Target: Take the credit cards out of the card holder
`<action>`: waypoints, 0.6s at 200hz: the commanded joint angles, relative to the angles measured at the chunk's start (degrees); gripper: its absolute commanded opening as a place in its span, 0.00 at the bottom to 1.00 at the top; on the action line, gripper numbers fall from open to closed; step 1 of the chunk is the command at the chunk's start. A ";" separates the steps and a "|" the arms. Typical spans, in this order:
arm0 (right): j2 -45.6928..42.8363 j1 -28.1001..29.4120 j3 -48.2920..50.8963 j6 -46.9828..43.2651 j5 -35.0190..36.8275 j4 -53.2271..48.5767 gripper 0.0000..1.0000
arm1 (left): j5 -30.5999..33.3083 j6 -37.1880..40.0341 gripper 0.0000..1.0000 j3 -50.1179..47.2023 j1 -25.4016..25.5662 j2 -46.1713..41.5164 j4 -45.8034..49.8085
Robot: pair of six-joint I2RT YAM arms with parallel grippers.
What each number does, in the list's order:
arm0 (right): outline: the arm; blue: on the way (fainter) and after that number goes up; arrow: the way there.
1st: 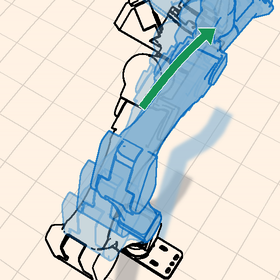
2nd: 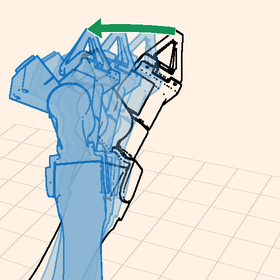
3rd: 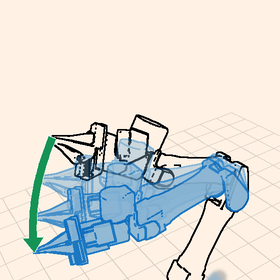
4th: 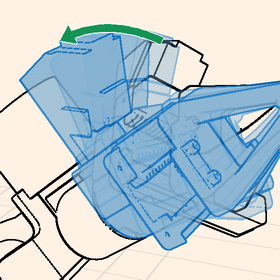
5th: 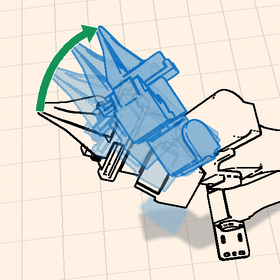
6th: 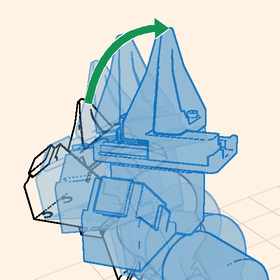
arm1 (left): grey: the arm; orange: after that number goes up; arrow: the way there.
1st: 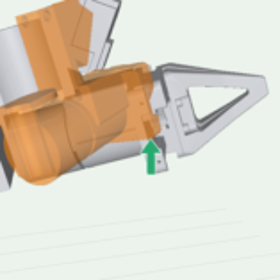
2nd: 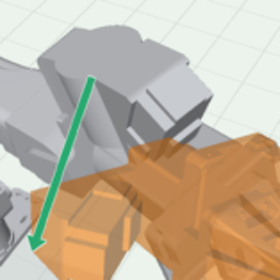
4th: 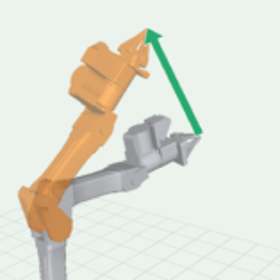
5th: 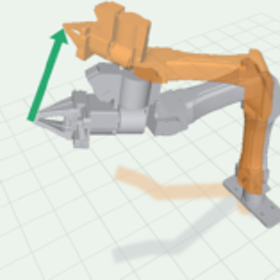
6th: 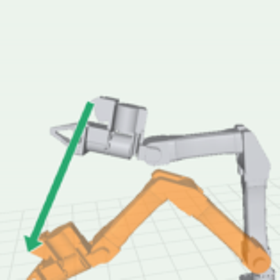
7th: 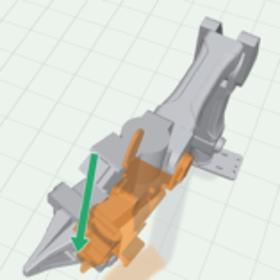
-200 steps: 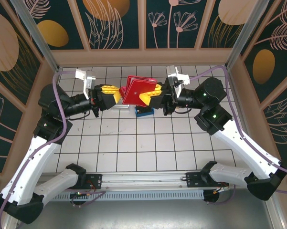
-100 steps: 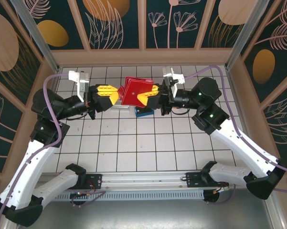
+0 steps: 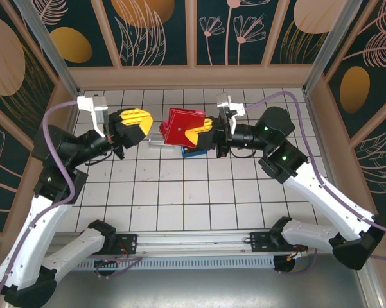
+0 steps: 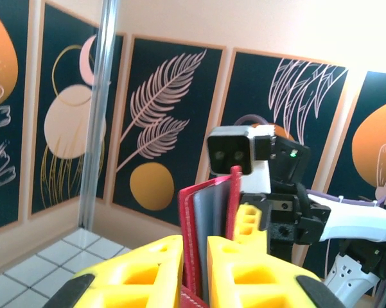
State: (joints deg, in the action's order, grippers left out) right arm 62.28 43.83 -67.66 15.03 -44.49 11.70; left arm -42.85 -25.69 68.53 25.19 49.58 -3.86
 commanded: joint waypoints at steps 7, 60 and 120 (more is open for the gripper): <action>-0.83 1.13 -1.62 -6.12 3.49 -3.10 0.00 | -1.99 -2.23 0.25 1.70 0.12 4.94 5.35; -0.23 1.61 -2.81 -11.89 8.98 -7.58 0.00 | -3.00 -4.16 0.32 1.51 0.12 8.75 11.25; -1.60 1.60 -4.63 -14.96 11.47 -11.01 0.00 | 2.75 4.22 0.28 3.89 0.12 10.93 26.53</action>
State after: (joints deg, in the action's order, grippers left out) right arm 62.22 45.10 -68.62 3.05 -35.38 -0.36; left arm -43.81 -27.11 69.82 25.19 59.33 11.68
